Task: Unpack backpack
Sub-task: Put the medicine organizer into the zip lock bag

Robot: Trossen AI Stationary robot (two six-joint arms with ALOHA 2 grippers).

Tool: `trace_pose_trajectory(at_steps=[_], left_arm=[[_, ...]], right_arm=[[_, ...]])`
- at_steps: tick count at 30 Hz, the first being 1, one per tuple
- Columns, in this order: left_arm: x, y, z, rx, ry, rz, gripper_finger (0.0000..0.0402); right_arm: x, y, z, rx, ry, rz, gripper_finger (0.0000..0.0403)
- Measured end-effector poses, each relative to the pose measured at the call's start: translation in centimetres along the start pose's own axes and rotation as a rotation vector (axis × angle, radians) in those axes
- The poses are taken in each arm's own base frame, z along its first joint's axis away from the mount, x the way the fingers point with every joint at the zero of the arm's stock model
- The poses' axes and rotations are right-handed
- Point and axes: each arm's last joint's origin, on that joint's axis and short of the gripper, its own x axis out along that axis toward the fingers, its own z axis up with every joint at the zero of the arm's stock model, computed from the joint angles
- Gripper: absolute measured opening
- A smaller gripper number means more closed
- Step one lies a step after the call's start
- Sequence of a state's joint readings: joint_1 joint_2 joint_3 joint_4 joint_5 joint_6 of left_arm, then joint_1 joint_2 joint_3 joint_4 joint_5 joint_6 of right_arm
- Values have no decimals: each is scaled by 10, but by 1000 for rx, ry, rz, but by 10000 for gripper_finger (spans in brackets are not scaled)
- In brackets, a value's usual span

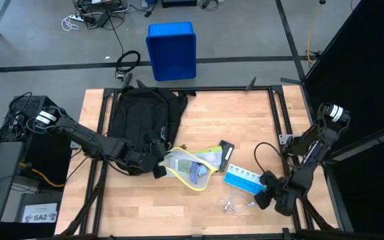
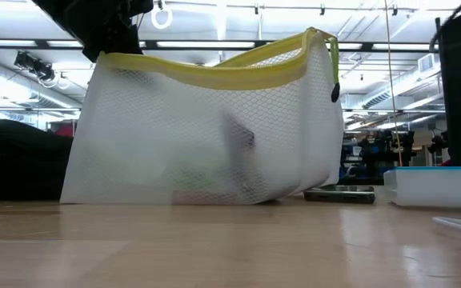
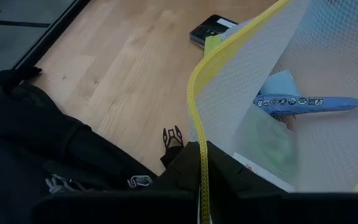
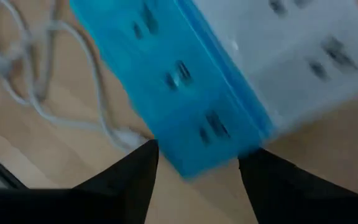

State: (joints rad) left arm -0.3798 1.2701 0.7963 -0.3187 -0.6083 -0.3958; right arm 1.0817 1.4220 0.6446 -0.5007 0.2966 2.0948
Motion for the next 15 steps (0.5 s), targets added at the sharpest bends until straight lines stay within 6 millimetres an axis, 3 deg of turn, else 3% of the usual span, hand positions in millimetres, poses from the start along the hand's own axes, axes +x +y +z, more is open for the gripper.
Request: trace_pose_trajectory(at_steps=[8,15], left_arm=[[0,0,0,1,6,-4,0],[0,0,-1,2,10,-9,0]], right_arm=[[18,-18,12,63,-62,74,245],[21,-18,20,22,-265,158,234]])
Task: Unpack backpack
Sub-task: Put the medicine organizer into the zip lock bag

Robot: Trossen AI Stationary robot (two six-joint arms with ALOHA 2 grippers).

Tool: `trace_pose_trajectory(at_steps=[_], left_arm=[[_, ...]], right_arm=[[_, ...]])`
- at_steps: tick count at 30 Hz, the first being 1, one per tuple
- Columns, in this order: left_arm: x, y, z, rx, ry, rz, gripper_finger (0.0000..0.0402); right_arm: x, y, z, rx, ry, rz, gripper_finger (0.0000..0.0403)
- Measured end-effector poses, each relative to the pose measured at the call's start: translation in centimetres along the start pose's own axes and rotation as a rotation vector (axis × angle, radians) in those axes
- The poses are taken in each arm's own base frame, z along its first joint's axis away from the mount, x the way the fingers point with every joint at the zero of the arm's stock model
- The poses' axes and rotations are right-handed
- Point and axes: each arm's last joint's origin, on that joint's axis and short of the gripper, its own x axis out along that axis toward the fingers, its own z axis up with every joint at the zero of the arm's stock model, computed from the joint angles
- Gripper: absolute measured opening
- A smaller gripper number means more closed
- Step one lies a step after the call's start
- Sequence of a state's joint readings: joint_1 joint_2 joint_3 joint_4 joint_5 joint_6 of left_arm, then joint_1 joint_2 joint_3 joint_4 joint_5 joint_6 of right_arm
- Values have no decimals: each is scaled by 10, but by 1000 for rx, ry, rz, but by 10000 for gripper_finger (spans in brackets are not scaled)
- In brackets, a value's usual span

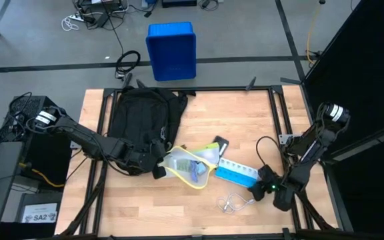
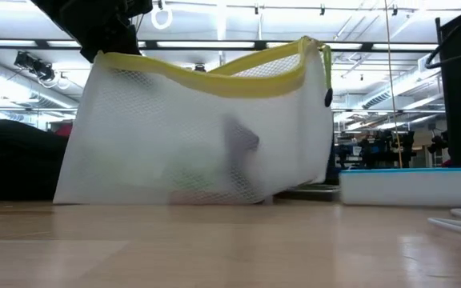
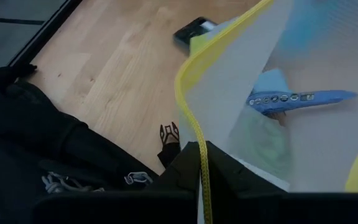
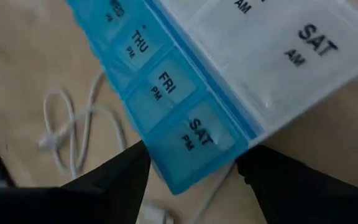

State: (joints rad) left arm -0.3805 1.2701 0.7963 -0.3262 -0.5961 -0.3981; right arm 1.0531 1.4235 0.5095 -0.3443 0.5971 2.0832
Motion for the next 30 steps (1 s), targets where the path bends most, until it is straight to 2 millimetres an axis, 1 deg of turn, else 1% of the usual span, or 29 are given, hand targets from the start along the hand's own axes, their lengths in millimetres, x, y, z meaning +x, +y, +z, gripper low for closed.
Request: trace_pose_trajectory(at_steps=[4,14,20,30], left_arm=[[0,0,0,0,1,0,0],[0,0,0,0,1,0,0],[0,0,0,0,1,1,0],[0,0,0,0,1,1,0]], right_arm=[[2,1,4,-42,-88,39,218],[9,16,11,-87,-89,97,196],[12,31,17,-117,-146,194,194],[21,48,36,-176,-216,233,213]])
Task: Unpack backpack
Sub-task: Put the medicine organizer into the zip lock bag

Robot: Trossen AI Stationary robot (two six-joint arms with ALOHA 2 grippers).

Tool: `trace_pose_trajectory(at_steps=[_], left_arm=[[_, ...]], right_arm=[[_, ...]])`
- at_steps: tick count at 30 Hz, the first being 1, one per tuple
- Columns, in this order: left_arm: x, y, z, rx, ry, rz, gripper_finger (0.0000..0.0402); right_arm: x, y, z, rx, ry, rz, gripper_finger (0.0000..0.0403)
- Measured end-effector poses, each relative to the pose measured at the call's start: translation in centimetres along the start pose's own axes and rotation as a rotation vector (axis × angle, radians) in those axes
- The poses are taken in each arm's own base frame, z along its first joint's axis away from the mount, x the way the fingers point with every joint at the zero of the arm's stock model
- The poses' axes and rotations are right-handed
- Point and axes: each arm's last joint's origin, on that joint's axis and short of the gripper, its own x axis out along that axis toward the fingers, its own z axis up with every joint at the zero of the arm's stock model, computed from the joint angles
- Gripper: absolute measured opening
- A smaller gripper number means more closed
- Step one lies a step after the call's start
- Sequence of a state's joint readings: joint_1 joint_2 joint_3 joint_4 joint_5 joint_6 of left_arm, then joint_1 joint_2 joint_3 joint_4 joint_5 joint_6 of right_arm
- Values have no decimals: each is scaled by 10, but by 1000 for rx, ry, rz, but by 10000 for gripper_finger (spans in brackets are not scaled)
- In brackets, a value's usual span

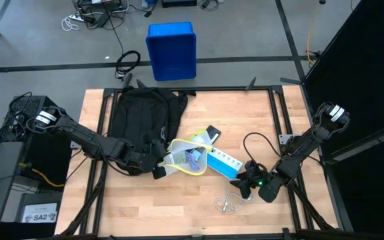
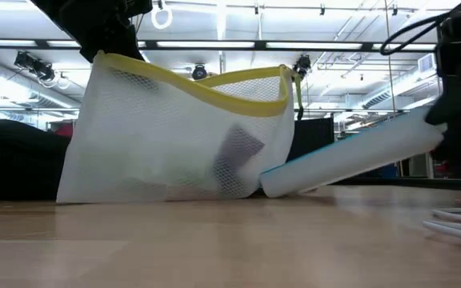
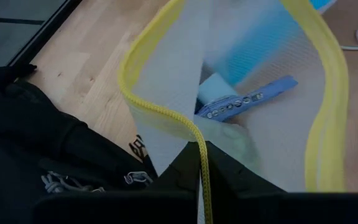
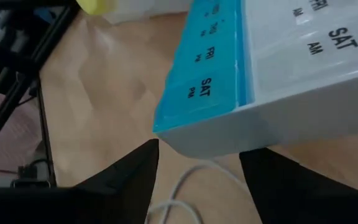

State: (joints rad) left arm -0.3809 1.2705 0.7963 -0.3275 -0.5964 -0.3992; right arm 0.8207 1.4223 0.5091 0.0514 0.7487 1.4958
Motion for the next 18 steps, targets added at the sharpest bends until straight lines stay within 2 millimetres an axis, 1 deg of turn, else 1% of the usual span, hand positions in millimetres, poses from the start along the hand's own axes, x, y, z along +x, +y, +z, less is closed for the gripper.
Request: trace_pose_trajectory(at_steps=[8,13,18], left_arm=[[0,0,0,0,2,-5,0],[0,0,0,0,3,-6,0],[0,0,0,1,3,-7,0]], right_arm=[[10,7,15,-26,-75,32,235],[11,14,19,-19,-97,86,251],[11,15,20,-23,-100,92,266]])
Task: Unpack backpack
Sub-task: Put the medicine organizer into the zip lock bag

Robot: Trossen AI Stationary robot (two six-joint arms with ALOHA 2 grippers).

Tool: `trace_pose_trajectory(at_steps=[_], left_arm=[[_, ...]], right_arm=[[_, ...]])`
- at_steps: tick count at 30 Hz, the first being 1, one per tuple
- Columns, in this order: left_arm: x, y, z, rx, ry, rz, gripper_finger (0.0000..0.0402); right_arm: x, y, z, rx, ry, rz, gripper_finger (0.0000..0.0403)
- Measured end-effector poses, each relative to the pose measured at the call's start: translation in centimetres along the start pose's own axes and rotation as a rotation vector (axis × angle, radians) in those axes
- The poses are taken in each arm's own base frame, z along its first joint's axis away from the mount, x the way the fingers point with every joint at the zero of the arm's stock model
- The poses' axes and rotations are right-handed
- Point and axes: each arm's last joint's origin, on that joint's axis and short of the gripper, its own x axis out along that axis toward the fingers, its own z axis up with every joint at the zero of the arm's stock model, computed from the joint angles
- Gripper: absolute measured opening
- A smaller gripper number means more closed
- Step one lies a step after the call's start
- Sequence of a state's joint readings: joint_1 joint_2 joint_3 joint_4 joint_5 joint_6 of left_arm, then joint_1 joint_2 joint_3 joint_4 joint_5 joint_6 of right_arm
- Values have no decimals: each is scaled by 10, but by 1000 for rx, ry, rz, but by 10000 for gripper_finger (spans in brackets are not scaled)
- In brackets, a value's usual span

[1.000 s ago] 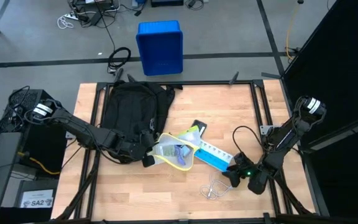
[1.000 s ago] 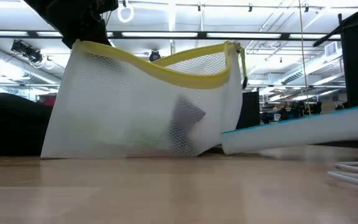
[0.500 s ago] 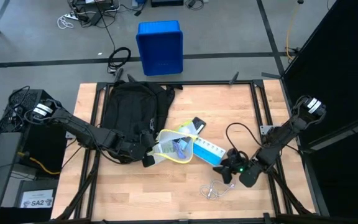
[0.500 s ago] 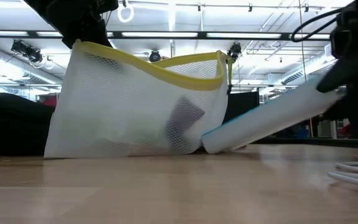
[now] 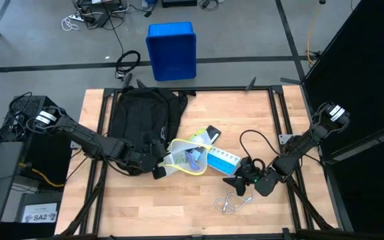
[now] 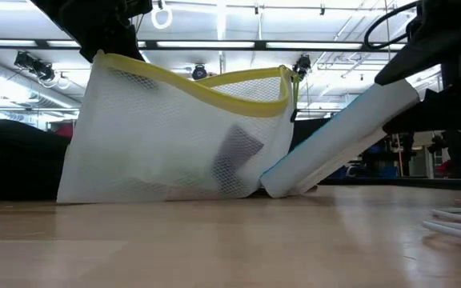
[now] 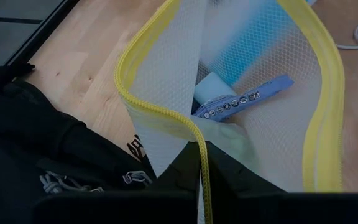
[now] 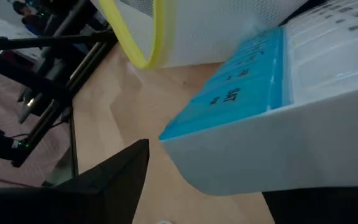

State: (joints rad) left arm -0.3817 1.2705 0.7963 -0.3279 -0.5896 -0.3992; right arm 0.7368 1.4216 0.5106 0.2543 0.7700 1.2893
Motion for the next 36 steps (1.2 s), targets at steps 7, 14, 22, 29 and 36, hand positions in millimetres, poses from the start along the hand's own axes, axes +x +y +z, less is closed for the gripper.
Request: trace_pose_trajectory(at_steps=[7,14,22,29,36], left_arm=[[0,0,0,1,4,-8,0],[0,0,0,1,4,-9,0],[0,0,0,1,5,-10,0],[0,0,0,1,8,-17,0],[0,0,0,0,8,-17,0]], right_arm=[[1,0,2,21,-25,-4,281],[4,-1,6,31,-41,-18,289],[4,-1,6,71,-47,-13,327],[7,0,11,174,-113,-10,367],[15,-4,21,286,-151,-36,345]])
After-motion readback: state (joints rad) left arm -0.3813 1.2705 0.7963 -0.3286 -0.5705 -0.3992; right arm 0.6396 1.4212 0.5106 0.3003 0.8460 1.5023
